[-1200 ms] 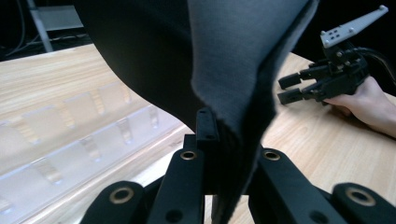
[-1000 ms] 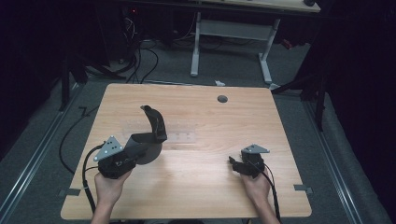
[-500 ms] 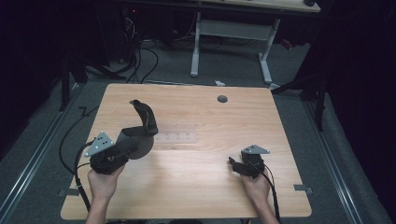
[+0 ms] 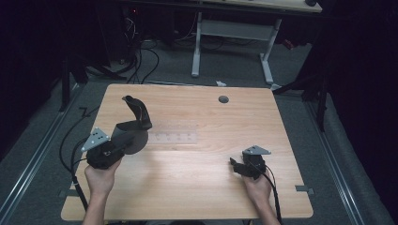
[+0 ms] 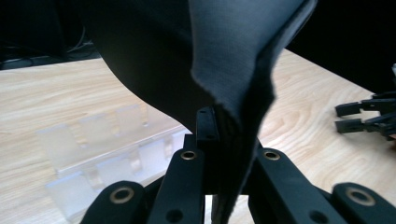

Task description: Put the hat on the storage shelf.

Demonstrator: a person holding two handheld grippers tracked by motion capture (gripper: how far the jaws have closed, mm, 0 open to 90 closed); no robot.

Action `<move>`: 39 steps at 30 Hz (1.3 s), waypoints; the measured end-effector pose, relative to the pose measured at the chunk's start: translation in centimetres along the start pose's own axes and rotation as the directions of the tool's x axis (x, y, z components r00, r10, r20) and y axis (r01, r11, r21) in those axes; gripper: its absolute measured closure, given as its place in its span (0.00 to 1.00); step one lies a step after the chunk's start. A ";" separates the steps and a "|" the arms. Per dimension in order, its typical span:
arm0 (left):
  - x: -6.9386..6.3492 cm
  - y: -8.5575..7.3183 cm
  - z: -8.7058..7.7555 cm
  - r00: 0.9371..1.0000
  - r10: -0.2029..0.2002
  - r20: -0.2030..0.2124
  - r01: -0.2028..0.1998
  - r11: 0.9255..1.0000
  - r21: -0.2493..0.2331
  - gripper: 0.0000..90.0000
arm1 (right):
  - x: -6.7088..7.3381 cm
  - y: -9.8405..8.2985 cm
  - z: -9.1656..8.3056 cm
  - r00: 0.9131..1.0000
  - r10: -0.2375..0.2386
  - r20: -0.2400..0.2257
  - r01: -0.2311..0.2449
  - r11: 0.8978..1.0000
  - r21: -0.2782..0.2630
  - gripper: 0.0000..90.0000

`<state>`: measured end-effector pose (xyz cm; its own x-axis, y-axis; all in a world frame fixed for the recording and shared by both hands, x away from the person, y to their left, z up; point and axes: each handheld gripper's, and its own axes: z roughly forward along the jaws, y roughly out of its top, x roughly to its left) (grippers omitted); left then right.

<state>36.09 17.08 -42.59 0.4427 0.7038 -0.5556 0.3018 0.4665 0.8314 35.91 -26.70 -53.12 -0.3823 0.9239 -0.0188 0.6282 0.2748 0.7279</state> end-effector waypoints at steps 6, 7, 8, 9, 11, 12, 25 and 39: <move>0.3 0.7 0.5 0.999 0.032 -0.019 -0.032 0.999 -0.014 0.96 | 0.0 0.0 0.0 1.000 -0.001 -0.001 0.001 1.000 0.000 0.43; 0.4 0.8 0.6 0.999 0.038 -0.025 -0.039 0.999 -0.017 0.96 | 0.0 0.0 0.0 1.000 -0.001 -0.001 0.001 1.000 0.000 0.43; 0.5 0.9 0.7 0.999 0.042 -0.029 -0.042 0.999 -0.021 0.96 | 0.0 0.0 0.0 1.000 -0.002 0.000 0.002 1.000 0.001 0.43; 0.6 1.0 0.8 0.998 0.047 -0.030 -0.047 0.999 -0.022 0.96 | 0.0 0.0 0.0 1.000 -0.002 -0.001 0.002 1.000 0.001 0.43; 0.9 1.1 1.0 0.998 0.053 -0.040 -0.054 0.998 -0.021 0.96 | 0.0 0.0 0.0 1.000 -0.002 0.000 0.002 1.000 0.001 0.43; 1.0 1.2 1.1 0.997 0.059 -0.046 -0.060 0.998 -0.019 0.96 | 0.0 0.0 0.0 1.000 -0.002 0.000 0.002 1.000 0.000 0.43; 3.4 2.4 1.5 0.990 0.082 -0.118 -0.088 0.995 -0.044 0.96 | 0.0 0.0 0.0 1.000 -0.002 0.000 0.002 1.000 0.001 0.43; 5.3 2.2 2.2 0.985 0.122 -0.119 -0.124 0.992 -0.017 0.96 | 0.0 0.0 0.0 1.000 -0.002 -0.001 0.002 1.000 0.002 0.43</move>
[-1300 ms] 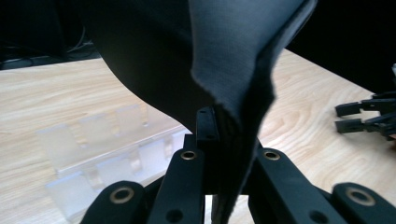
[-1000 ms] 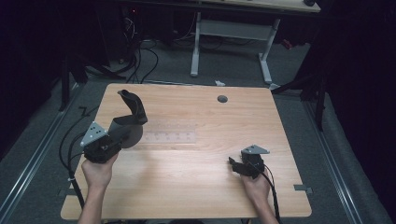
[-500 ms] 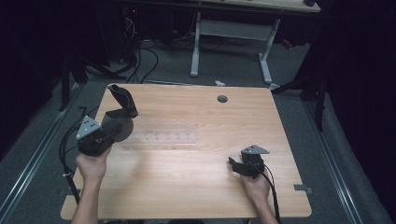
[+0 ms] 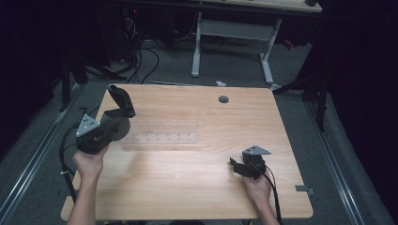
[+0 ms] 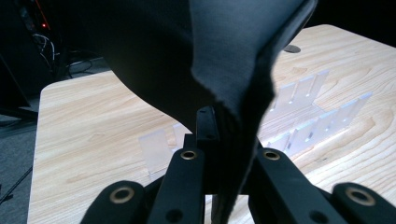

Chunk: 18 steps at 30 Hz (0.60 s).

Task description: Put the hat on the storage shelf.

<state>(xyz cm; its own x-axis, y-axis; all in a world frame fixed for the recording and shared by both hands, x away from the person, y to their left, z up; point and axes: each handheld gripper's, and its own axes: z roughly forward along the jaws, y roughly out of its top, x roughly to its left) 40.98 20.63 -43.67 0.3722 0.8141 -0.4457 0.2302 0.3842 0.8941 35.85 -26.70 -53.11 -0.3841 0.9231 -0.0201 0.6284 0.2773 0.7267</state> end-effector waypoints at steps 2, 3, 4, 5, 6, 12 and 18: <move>0.1 0.0 0.1 1.000 -0.001 0.002 0.001 1.000 -0.001 0.96 | 0.0 0.0 0.0 1.000 0.000 0.000 0.000 1.000 0.000 0.43; 0.2 -0.1 0.2 1.000 0.000 0.002 0.000 1.000 -0.002 0.96 | 0.0 0.0 0.0 1.000 0.000 0.000 0.000 1.000 0.000 0.43; 0.3 -0.1 0.3 1.000 -0.004 0.001 0.004 1.000 -0.002 0.96 | 0.0 0.0 0.0 1.000 0.000 0.000 0.000 1.000 0.000 0.43; 0.3 -0.1 0.4 1.000 -0.006 0.002 0.006 1.000 -0.001 0.96 | 0.0 0.0 0.0 1.000 0.000 0.001 0.000 1.000 0.000 0.43; 0.4 -0.1 0.5 1.000 -0.005 0.001 0.005 1.000 0.001 0.96 | 0.0 0.0 0.0 1.000 0.000 0.001 0.000 1.000 0.000 0.43; 0.4 -0.7 1.1 0.999 0.035 -0.026 -0.035 0.999 0.012 0.96 | 0.0 0.0 0.0 1.000 0.000 0.001 0.000 1.000 0.001 0.43; 0.5 -0.9 1.4 0.998 0.046 -0.036 -0.045 0.999 0.013 0.96 | 0.0 0.0 0.0 1.000 0.000 0.001 0.000 1.000 0.001 0.43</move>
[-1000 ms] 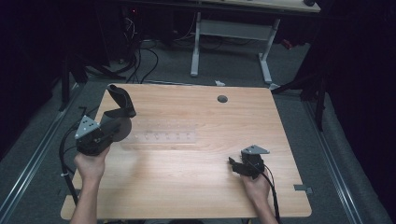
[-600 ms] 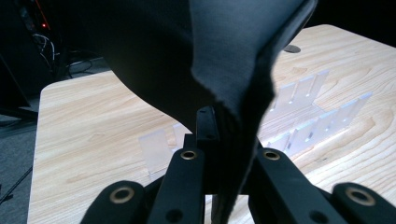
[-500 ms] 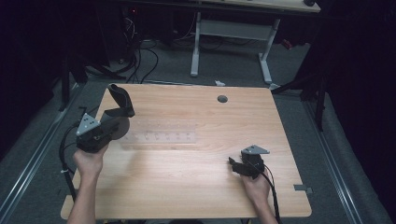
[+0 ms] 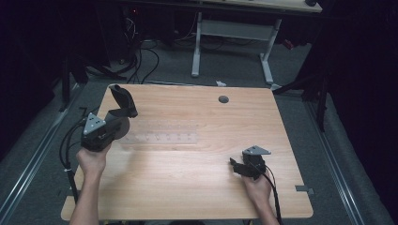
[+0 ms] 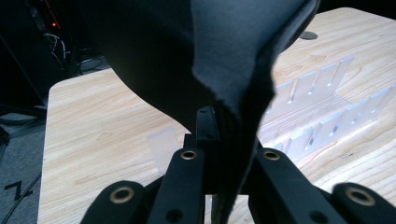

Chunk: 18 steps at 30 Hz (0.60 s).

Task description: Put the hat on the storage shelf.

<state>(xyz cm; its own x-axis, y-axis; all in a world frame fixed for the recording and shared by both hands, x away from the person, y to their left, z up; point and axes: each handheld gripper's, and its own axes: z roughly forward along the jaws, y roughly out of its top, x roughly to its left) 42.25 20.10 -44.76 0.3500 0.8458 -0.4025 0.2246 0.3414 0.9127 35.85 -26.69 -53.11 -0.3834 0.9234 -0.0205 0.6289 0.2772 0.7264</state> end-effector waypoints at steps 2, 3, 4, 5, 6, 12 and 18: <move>0.1 -0.1 0.1 1.000 0.003 -0.006 -0.003 1.000 0.002 0.96 | 0.0 0.0 0.0 1.000 -0.001 -0.001 0.001 1.000 0.000 0.43; 0.1 -0.2 0.2 1.000 0.006 -0.011 -0.006 1.000 0.006 0.96 | 0.0 0.0 0.0 1.000 -0.001 0.000 0.001 1.000 0.000 0.43; 0.2 -0.2 0.3 1.000 0.009 -0.014 -0.009 1.000 0.007 0.96 | 0.0 0.0 0.0 1.000 -0.001 -0.001 0.001 1.000 0.000 0.43; 0.2 -0.3 0.3 1.000 0.010 -0.016 -0.010 1.000 0.010 0.96 | 0.0 0.0 0.0 1.000 -0.001 -0.001 0.001 1.000 0.000 0.43; 0.3 -0.4 0.4 1.000 0.013 -0.018 -0.013 1.000 0.012 0.96 | 0.0 0.0 0.0 1.000 -0.001 -0.001 0.001 1.000 0.000 0.43; 0.3 -0.7 0.8 1.000 0.010 -0.018 -0.010 1.000 0.018 0.96 | 0.0 0.0 0.0 1.000 -0.003 -0.002 0.003 1.000 0.000 0.42; 0.4 -1.4 1.1 0.999 0.017 -0.029 -0.016 1.000 0.022 0.96 | 0.0 0.0 0.0 1.000 -0.004 -0.003 0.004 1.000 0.000 0.42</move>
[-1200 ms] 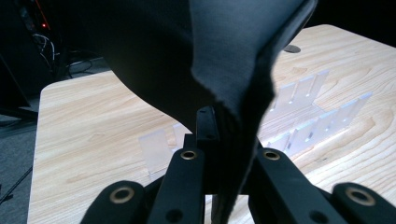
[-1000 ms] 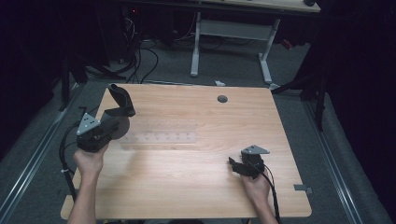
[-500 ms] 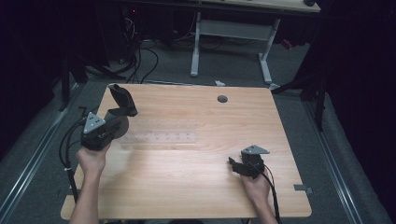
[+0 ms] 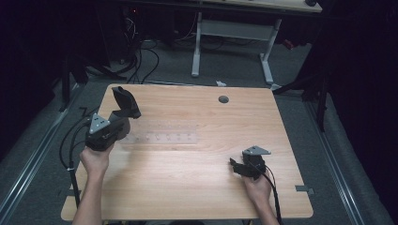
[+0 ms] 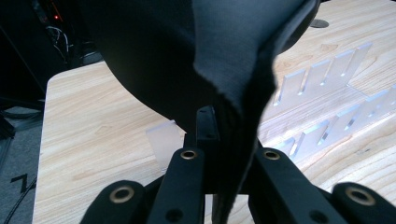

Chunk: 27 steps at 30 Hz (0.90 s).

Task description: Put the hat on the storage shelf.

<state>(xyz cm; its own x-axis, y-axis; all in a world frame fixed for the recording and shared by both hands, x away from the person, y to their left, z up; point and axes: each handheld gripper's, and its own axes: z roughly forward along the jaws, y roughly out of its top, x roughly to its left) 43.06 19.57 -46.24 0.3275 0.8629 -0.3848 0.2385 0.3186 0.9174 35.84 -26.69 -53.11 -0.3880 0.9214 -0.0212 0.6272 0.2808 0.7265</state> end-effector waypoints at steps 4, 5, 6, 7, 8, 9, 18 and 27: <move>0.2 -0.8 0.2 1.000 0.014 -0.012 -0.014 1.000 0.022 0.95 | 0.0 0.0 0.0 1.000 -0.001 -0.001 0.001 1.000 0.000 0.42; 0.2 -1.1 0.3 1.000 0.017 -0.015 -0.016 1.000 0.026 0.95 | 0.0 0.0 0.0 1.000 -0.001 -0.001 0.001 1.000 0.000 0.42; 0.2 -1.2 0.3 1.000 0.021 -0.017 -0.020 0.999 0.031 0.95 | 0.0 0.0 0.0 1.000 -0.002 -0.001 0.002 1.000 0.000 0.42; 0.2 -1.4 0.3 1.000 0.017 -0.016 -0.017 0.999 0.029 0.95 | 0.0 0.0 0.0 1.000 -0.001 -0.001 0.001 1.000 0.000 0.42; 0.2 -1.4 0.3 1.000 0.013 -0.015 -0.013 1.000 0.023 0.95 | 0.0 0.0 0.0 1.000 -0.002 -0.002 0.002 1.000 0.000 0.42; 0.3 -1.4 0.2 1.000 0.008 -0.016 -0.008 1.000 0.022 0.95 | 0.0 0.0 0.0 1.000 -0.001 -0.002 0.001 1.000 0.000 0.42; 0.9 -1.6 -0.1 0.998 -0.064 -0.024 0.064 0.998 0.024 0.87 | 0.0 0.0 0.0 1.000 -0.003 -0.004 0.003 1.000 0.000 0.42; 1.1 -1.3 -0.5 0.991 -0.096 -0.093 0.100 0.994 0.041 0.52 | 0.0 0.0 0.0 1.000 -0.003 -0.005 0.003 1.000 0.000 0.42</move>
<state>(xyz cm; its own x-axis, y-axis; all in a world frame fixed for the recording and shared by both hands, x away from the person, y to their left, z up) 42.68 20.31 -47.83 0.2165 0.8610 -0.4603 0.3072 0.3874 0.8692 35.80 -26.65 -53.11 -0.3927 0.9194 -0.0200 0.6265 0.2834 0.7261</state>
